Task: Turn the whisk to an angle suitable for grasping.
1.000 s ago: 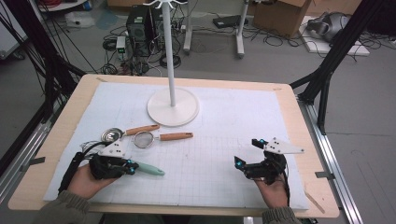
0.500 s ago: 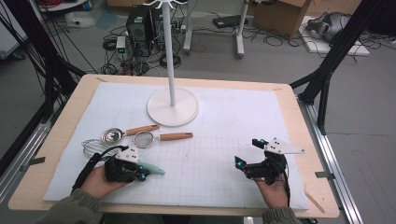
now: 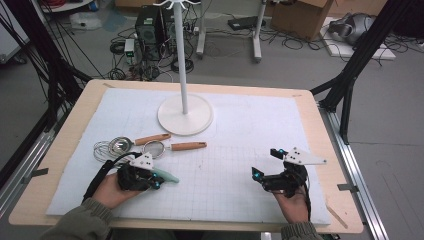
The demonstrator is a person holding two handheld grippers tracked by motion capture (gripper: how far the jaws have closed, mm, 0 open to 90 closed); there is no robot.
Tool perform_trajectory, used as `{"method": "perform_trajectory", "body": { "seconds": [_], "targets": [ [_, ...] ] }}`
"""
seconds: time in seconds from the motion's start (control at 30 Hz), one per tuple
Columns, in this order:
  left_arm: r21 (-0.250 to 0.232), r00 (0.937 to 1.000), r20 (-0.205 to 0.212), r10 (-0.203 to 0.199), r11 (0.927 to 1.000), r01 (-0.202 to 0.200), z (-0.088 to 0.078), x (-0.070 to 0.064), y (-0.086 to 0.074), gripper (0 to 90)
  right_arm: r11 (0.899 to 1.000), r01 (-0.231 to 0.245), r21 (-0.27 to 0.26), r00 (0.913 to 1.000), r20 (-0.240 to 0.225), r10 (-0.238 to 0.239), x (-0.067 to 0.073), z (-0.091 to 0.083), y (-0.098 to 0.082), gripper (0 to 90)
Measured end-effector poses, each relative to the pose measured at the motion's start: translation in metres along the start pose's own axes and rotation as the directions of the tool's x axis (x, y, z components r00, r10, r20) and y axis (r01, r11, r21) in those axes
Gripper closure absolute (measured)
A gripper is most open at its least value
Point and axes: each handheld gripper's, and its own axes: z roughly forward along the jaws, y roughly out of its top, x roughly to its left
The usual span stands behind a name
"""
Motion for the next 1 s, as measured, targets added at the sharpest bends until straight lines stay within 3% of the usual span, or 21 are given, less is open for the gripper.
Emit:
{"method": "perform_trajectory", "body": {
  "seconds": [0.4, 0.63, 0.83, 1.0],
  "targets": [
    [-0.002, 0.9976, -0.064, -0.027, 0.9996, 0.027, 0.007, 0.009, 0.007, 86.9, 1.000, 0.004, 0.003, 1.0000, -0.003, -0.004, 0.000, 0.001, 0.000, 0.2],
    [-0.008, 0.9966, -0.072, -0.039, 0.9992, 0.039, 0.007, 0.012, 0.008, 86.8, 1.000, 0.006, 0.001, 1.0000, -0.003, -0.006, 0.000, 0.002, 0.000, 0.2],
    [-0.022, 0.9965, -0.082, -0.014, 0.9997, 0.012, -0.010, 0.006, 0.008, 86.3, 1.000, 0.001, 0.002, 1.0000, -0.002, -0.001, 0.000, 0.001, 0.000, 0.2],
    [-0.059, 0.9907, -0.128, -0.045, 0.9975, 0.038, -0.034, 0.015, 0.004, 86.3, 1.000, 0.003, 0.004, 1.0000, -0.003, -0.003, 0.001, 0.001, 0.000, 0.2]
  ]
}}
